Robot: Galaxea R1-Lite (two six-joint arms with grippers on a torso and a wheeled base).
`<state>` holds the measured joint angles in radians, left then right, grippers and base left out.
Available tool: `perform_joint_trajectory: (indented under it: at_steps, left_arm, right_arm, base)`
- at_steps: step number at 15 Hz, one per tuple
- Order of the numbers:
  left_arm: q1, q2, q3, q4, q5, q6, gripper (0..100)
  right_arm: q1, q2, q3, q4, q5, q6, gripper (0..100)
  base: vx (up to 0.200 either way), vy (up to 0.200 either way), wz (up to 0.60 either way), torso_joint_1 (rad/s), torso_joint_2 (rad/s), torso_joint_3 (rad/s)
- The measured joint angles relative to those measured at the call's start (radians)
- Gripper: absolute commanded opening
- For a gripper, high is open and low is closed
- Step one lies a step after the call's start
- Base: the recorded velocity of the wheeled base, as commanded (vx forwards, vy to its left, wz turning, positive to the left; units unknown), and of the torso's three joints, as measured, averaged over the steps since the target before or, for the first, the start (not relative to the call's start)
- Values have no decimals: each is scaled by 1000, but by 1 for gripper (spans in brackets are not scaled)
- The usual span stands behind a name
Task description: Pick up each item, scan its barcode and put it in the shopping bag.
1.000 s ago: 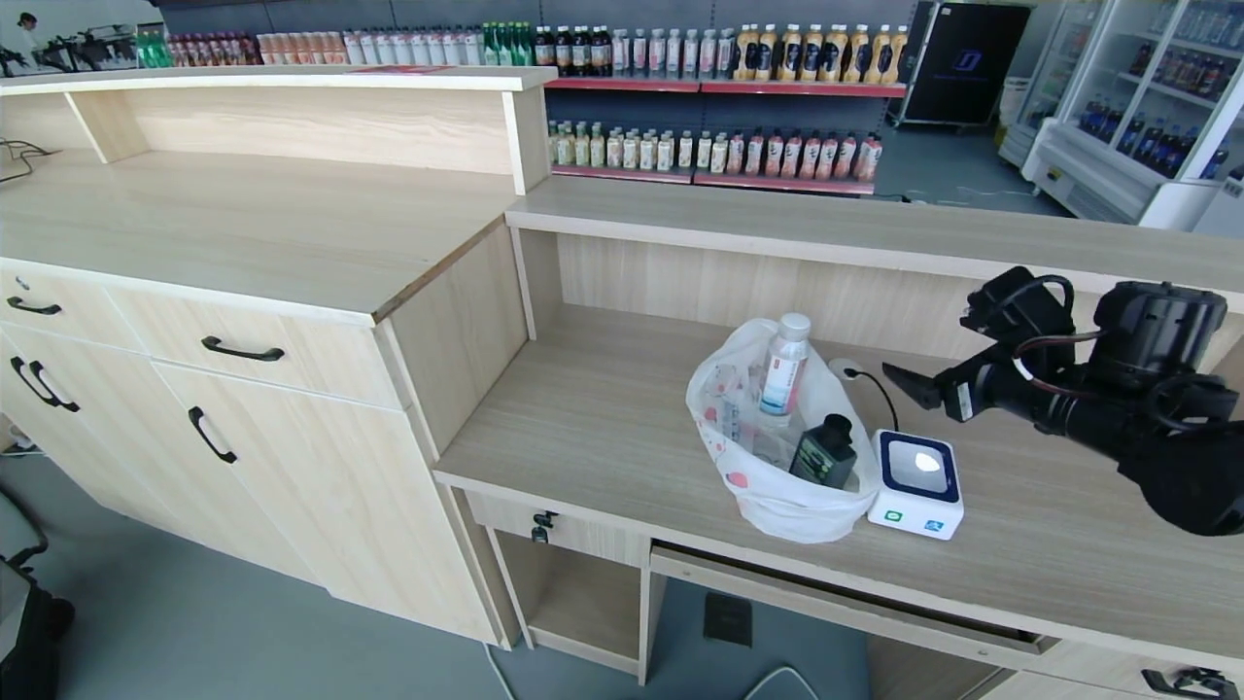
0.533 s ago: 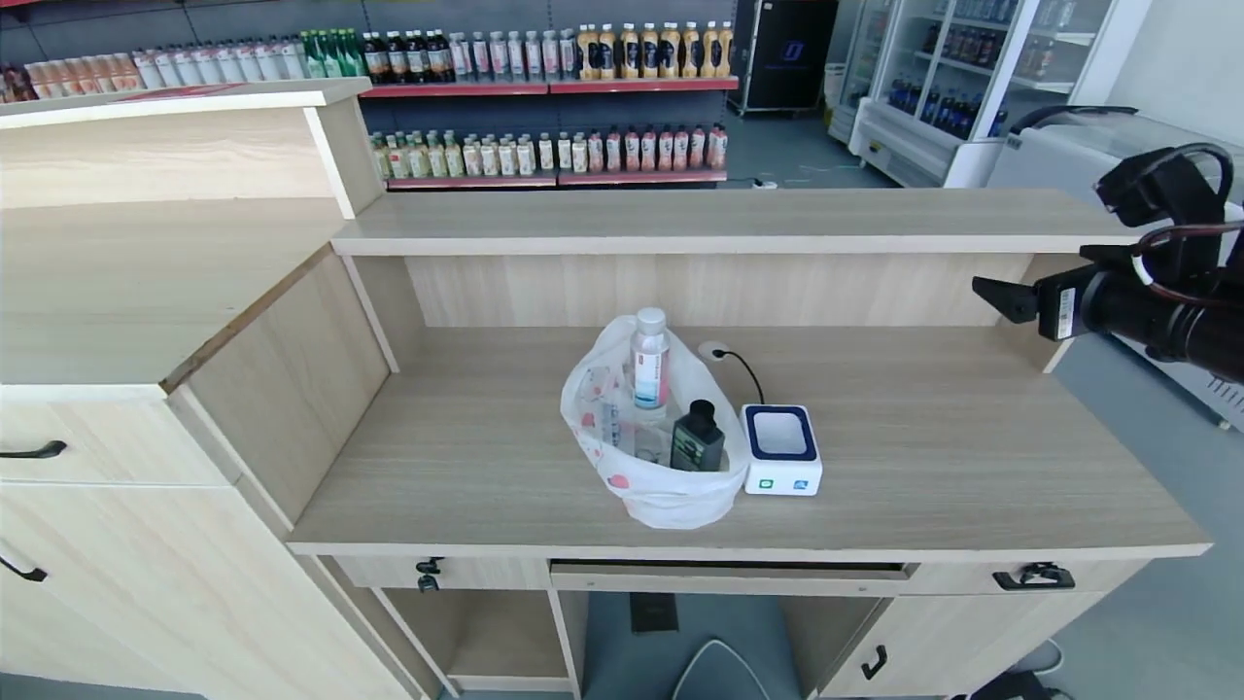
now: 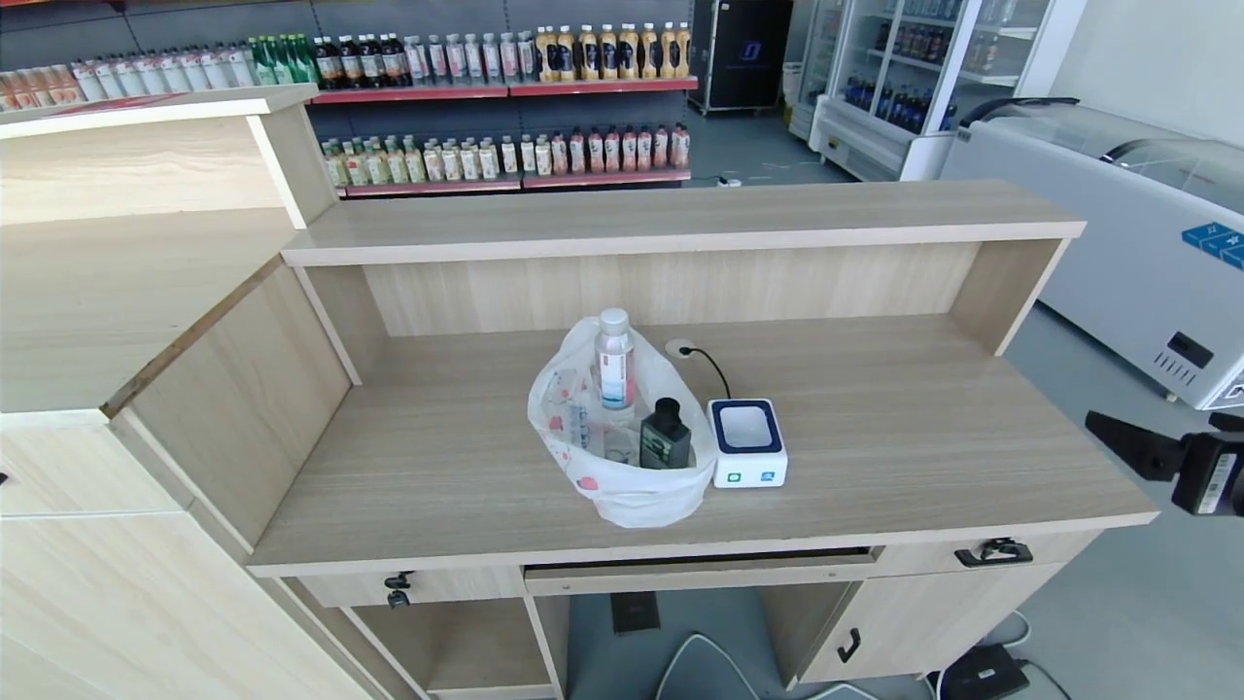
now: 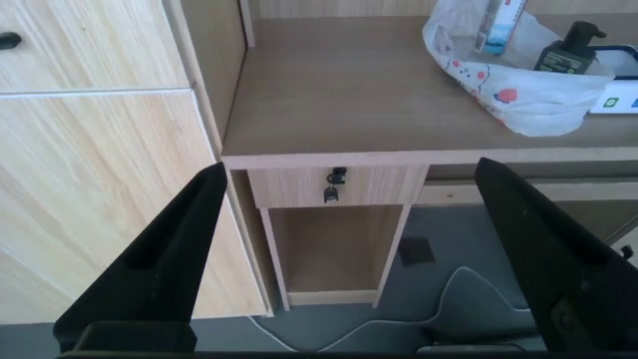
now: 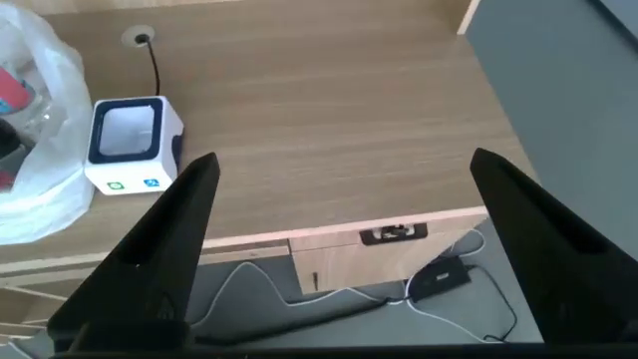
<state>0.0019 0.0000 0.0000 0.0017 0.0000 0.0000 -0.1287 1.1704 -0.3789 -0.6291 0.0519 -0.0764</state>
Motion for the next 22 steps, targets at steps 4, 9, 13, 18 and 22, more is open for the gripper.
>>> perform_joint_trajectory:
  at_steps: [4,9,13,18,22]
  left_arm:
    - [-1,0,0,0,0,0,100]
    - [-1,0,0,1,0,0,100]
    - [-1,0,0,1,0,0,100]
    - [-1,0,0,0,0,0,100]
    - [-1,0,0,0,0,0,100]
  right_arm:
    - [44,-384,281,56,-10,30,100]
    - [86,-798,369,384,-13,52,100]
    - [96,-1033,378,534,-38,62,100]
    - [123,-1156,379,600,-79,107,100]
    - [124,-1173,379,602,-82,125,100]
  base:
    - [0,0,0,0,0,0]
    - [0,0,0,0,0,0]
    - [0,0,0,0,0,0]
    - [0,0,0,0,0,0]
    - [0,0,0,0,0,0]
